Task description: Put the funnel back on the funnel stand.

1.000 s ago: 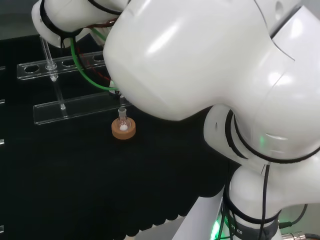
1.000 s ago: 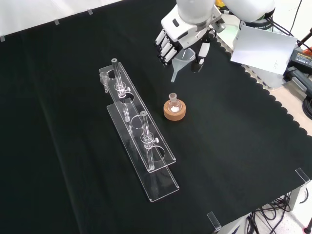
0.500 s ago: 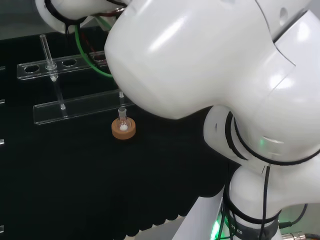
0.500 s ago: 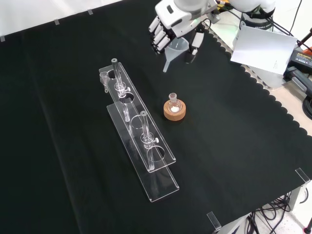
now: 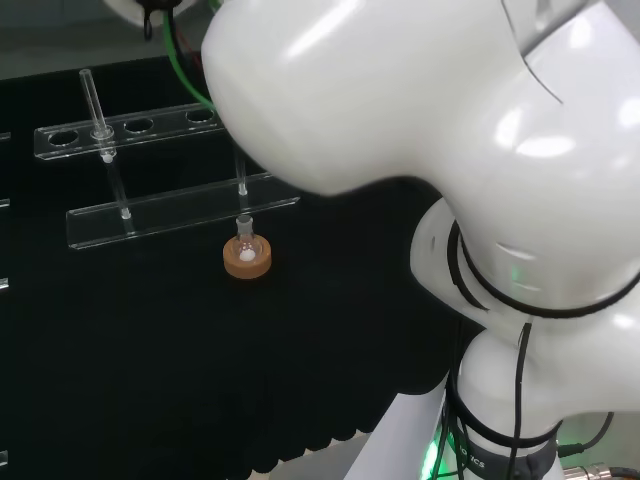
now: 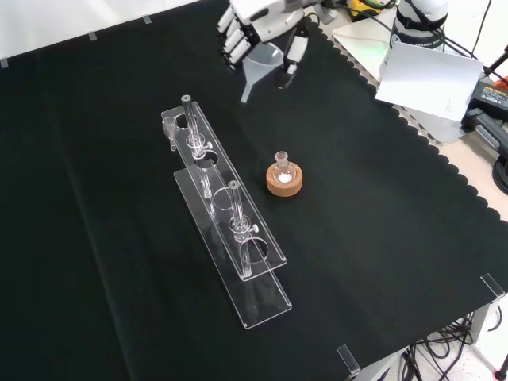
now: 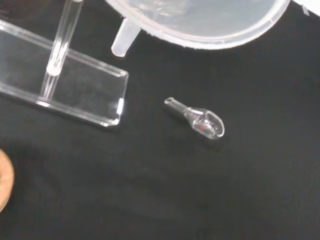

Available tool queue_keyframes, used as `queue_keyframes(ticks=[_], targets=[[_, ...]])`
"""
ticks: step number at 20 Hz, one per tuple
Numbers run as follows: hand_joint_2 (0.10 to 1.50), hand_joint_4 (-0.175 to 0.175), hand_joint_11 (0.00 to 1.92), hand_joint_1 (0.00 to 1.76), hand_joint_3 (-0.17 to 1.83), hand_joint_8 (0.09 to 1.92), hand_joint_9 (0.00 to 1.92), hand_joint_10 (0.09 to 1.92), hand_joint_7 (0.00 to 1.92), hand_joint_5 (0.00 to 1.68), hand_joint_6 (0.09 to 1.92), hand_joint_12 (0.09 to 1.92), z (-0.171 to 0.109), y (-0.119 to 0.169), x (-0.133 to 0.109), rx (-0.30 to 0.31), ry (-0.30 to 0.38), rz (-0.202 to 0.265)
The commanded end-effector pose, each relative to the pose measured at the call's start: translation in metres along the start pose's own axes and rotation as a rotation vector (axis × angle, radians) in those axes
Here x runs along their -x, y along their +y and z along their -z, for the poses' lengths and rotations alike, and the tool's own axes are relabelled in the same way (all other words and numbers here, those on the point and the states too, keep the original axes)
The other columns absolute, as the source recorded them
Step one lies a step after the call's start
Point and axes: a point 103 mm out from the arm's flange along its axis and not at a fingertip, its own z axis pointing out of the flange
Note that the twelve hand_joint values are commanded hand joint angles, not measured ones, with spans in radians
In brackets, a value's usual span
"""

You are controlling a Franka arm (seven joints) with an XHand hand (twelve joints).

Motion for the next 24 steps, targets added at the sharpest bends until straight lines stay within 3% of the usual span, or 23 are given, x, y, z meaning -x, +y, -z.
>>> queue_keyframes(ticks=[1, 14, 24], targets=[[0.83, -0.008, 0.76, 0.75, 0.48, 0.65, 1.13, 0.31, 0.76, 0.78, 0.67, 1.18, 0.023, 0.034, 0.024, 0.019, 0.021, -0.003], [0.83, -0.009, 0.76, 0.74, 0.49, 0.65, 1.12, 0.31, 0.76, 0.78, 0.68, 1.18, 0.033, 0.098, 0.024, 0.022, 0.011, 0.024], [0.83, -0.009, 0.76, 0.74, 0.49, 0.65, 1.12, 0.32, 0.76, 0.78, 0.69, 1.18, 0.025, 0.115, 0.014, 0.013, 0.022, 0.054]])
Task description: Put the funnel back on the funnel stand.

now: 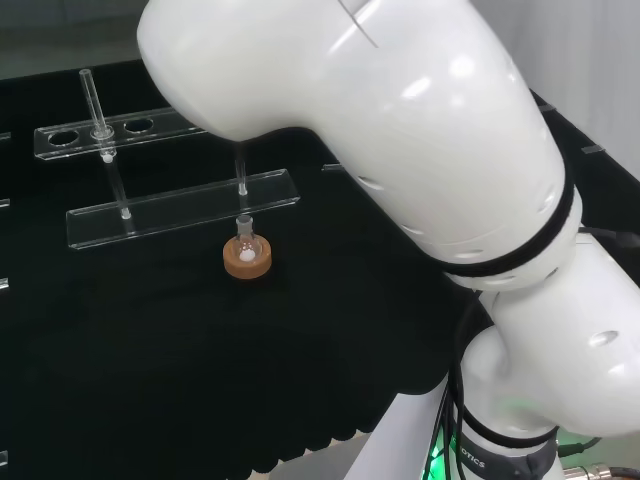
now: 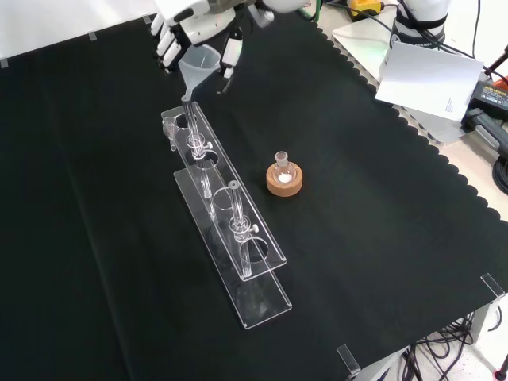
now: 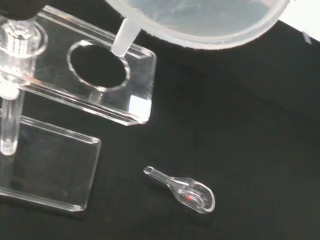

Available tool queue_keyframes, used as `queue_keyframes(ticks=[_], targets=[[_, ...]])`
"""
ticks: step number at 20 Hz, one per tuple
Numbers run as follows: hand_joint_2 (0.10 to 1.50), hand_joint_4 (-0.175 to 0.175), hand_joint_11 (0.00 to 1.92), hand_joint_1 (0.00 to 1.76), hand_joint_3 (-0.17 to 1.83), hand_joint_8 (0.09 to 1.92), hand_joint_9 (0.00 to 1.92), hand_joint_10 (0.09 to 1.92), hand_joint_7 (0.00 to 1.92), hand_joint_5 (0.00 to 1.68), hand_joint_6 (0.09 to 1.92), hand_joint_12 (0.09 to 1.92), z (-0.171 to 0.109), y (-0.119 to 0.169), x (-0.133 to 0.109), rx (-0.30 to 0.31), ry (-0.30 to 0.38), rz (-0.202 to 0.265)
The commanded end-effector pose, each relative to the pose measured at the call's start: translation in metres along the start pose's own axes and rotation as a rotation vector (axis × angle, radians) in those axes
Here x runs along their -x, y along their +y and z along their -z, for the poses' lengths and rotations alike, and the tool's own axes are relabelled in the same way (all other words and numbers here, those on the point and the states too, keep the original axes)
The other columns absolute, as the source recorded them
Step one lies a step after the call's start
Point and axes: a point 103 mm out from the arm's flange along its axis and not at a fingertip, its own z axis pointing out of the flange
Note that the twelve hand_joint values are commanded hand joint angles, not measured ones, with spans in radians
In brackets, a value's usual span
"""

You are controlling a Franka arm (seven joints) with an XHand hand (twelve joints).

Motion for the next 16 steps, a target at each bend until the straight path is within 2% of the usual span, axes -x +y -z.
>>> queue_keyframes(ticks=[1, 8, 16], targets=[[0.83, -0.009, 0.76, 0.74, 0.49, 0.65, 1.12, 0.32, 0.76, 0.78, 0.69, 1.18, -0.005, 0.01, -0.01, -0.005, 0.006, 0.033], [0.83, -0.007, 0.76, 0.73, 0.49, 0.65, 1.12, 0.32, 0.76, 0.78, 0.69, 1.18, -0.012, 0.014, -0.009, -0.015, 0.009, 0.034], [0.83, -0.008, 0.77, 0.73, 0.49, 0.65, 1.12, 0.32, 0.76, 0.78, 0.69, 1.18, -0.029, 0.022, -0.015, -0.056, 0.015, 0.047]])
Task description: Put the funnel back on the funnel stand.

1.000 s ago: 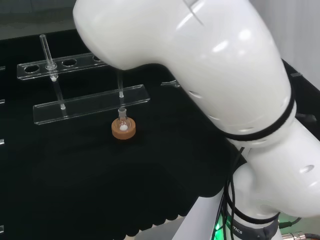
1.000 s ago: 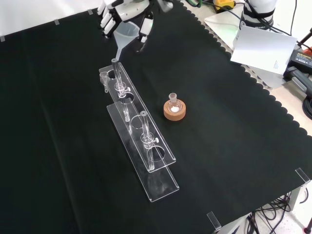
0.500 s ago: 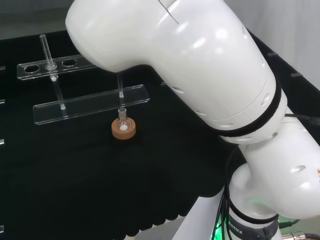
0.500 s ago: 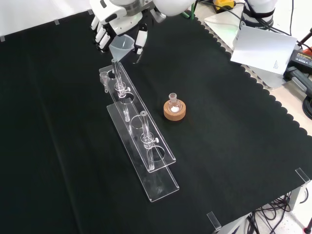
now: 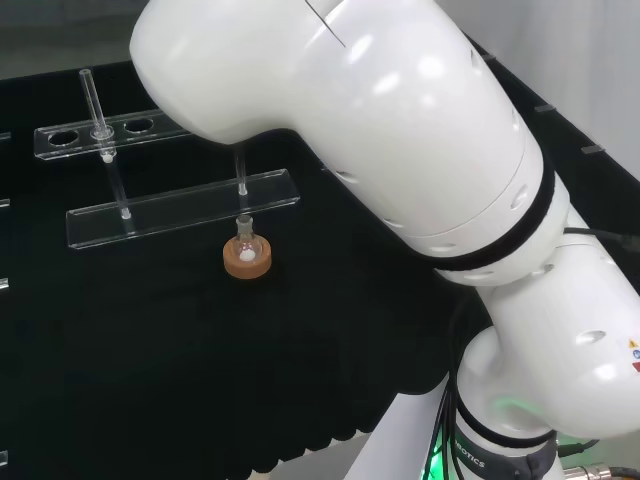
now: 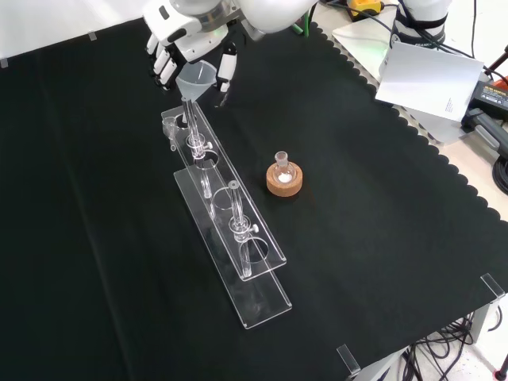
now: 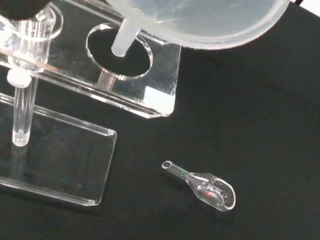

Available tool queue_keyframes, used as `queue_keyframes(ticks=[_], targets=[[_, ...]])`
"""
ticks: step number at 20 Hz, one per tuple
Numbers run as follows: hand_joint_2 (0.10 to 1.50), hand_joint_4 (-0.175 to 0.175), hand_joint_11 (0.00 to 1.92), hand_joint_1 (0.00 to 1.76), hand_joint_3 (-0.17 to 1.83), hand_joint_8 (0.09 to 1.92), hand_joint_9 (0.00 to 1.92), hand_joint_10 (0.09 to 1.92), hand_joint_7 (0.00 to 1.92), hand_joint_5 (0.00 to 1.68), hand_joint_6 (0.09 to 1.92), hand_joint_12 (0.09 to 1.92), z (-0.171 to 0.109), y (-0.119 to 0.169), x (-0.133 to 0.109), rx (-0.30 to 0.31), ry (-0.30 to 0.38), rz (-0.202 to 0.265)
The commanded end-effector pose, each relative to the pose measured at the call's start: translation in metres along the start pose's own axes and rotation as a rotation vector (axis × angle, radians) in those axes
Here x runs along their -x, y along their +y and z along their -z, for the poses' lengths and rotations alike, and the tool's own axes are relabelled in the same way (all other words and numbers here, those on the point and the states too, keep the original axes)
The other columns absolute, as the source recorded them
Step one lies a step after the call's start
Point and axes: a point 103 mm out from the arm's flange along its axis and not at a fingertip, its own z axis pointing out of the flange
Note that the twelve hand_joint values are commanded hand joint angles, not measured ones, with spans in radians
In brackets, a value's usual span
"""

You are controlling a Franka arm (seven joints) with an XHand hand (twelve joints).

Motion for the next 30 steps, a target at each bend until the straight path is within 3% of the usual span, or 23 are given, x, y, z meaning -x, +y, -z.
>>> queue_keyframes(ticks=[1, 7, 11, 15, 17, 19, 24, 30], targets=[[0.83, -0.008, 0.77, 0.73, 0.49, 0.65, 1.12, 0.32, 0.76, 0.78, 0.69, 1.18, -0.013, 0.007, -0.006, -0.032, 0.002, 0.013], [0.82, -0.015, 0.76, 0.72, 0.49, 0.64, 1.09, 0.31, 0.72, 0.75, 0.68, 1.18, -0.025, 0.016, -0.008, -0.061, 0.006, 0.018], [0.82, -0.034, 0.66, 0.7, 0.49, 0.71, 0.95, 0.4, 0.59, 0.59, 0.7, 1.23, -0.032, 0.02, -0.007, -0.08, 0.031, 0.023], [0.76, -0.057, 0.34, 0.62, 0.42, 0.69, 0.41, 0.61, 0.11, 0.27, 0.25, 1.39, -0.032, 0.018, -0.005, -0.088, 0.064, 0.025], [0.74, -0.056, 0.25, 0.57, 0.37, 0.56, 0.23, 0.71, 0.03, 0.2, 0.11, 1.46, -0.031, 0.015, -0.004, -0.086, 0.076, 0.027], [0.73, -0.051, 0.18, 0.53, 0.31, 0.38, 0.11, 0.77, 0.0, 0.14, 0.09, 1.5, -0.028, 0.01, -0.004, -0.086, 0.084, 0.028], [0.72, -0.048, 0.15, 0.5, 0.27, 0.27, 0.04, 0.82, 0.0, 0.1, 0.09, 1.53, -0.017, -0.015, -0.006, -0.061, 0.082, 0.019], [0.74, -0.054, 0.16, 0.49, 0.22, 0.44, 0.11, 0.83, 0.0, 0.15, 0.09, 1.54, -0.002, -0.059, -0.003, -0.006, 0.092, -0.009]])
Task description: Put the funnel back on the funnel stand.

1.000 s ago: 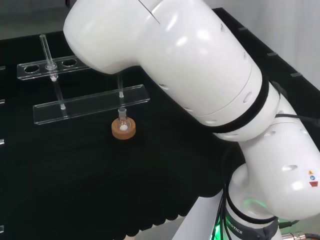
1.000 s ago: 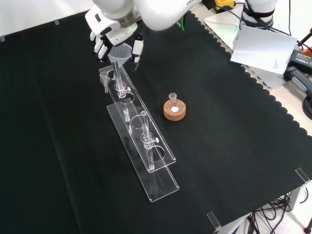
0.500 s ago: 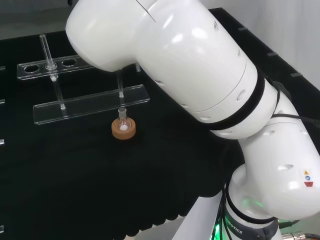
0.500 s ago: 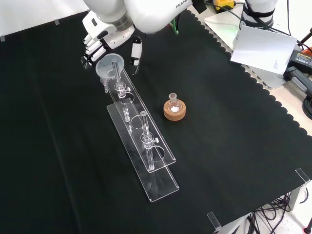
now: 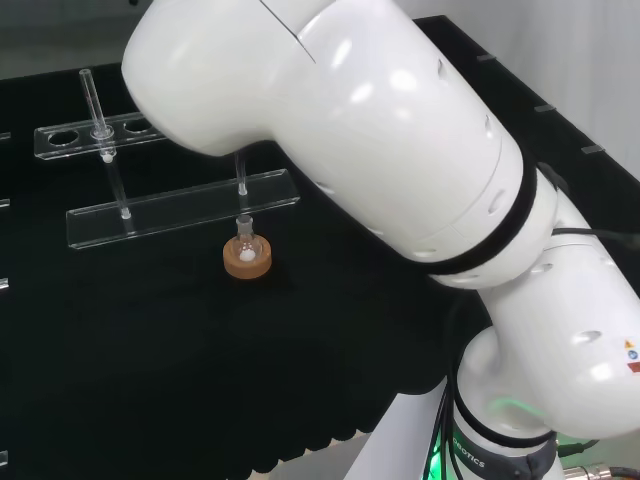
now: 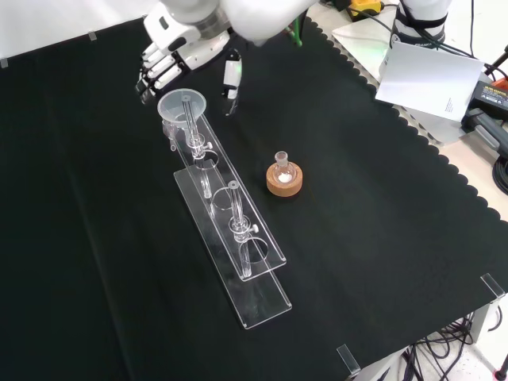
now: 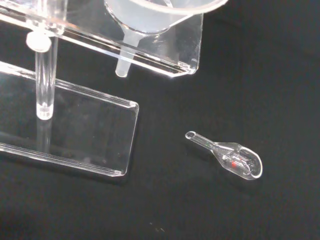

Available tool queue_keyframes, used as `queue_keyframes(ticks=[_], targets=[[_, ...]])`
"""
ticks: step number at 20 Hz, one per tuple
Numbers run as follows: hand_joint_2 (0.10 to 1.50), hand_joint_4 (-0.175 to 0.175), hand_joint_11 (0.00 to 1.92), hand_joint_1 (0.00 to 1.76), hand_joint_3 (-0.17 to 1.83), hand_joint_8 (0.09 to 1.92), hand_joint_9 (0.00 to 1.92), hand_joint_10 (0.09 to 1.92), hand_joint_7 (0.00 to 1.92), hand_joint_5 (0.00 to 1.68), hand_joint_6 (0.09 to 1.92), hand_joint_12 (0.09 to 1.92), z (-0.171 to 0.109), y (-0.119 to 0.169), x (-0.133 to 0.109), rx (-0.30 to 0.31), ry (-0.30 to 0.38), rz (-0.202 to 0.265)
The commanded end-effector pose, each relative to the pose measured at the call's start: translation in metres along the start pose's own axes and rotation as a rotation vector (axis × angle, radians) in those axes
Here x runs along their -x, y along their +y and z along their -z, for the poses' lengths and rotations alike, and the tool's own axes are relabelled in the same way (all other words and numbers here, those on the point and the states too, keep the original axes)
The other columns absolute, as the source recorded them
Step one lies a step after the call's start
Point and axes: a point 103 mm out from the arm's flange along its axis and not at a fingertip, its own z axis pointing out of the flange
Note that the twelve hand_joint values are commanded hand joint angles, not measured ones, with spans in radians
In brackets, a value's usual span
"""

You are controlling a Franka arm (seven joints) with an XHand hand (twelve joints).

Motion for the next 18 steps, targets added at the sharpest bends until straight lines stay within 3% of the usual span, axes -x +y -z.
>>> queue_keyframes(ticks=[1, 6, 18], targets=[[0.74, -0.055, 0.17, 0.5, 0.22, 0.49, 0.14, 0.82, 0.0, 0.16, 0.09, 1.54, 0.014, -0.061, 0.002, 0.061, 0.035, -0.028], [0.76, -0.059, 0.23, 0.5, 0.19, 0.68, 0.25, 0.78, 0.04, 0.22, 0.09, 1.51, 0.015, -0.096, 0.004, 0.084, 0.054, -0.06], [0.78, -0.062, 0.29, 0.53, 0.2, 0.73, 0.38, 0.73, 0.15, 0.31, 0.09, 1.47, -0.018, -0.148, 0.03, 0.085, 0.139, -0.147]])
